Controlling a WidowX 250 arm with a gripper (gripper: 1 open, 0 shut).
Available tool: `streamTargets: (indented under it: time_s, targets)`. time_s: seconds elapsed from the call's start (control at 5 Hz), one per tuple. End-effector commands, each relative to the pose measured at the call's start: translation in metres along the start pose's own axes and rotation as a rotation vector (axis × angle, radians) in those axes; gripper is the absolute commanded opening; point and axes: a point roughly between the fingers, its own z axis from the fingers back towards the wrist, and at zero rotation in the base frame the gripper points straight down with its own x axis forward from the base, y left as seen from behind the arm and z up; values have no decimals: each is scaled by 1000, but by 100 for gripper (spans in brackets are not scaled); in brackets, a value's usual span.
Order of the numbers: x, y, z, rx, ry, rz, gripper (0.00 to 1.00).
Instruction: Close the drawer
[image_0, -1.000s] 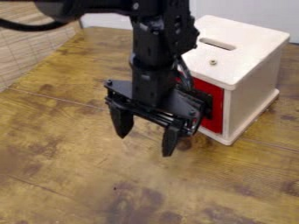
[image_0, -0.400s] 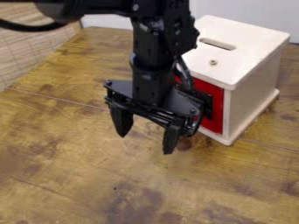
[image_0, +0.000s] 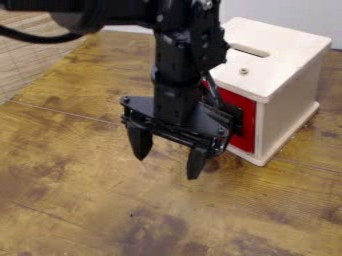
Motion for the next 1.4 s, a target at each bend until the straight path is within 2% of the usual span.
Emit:
streamTargets:
  time_s: [0.0,0.8,1.2]
  targets:
    - [4,-2,13,-9,-47,-4,100]
    - [1,2,14,-31,-64,-22,100]
    - [-7,8,23,-49,-79,-37,100]
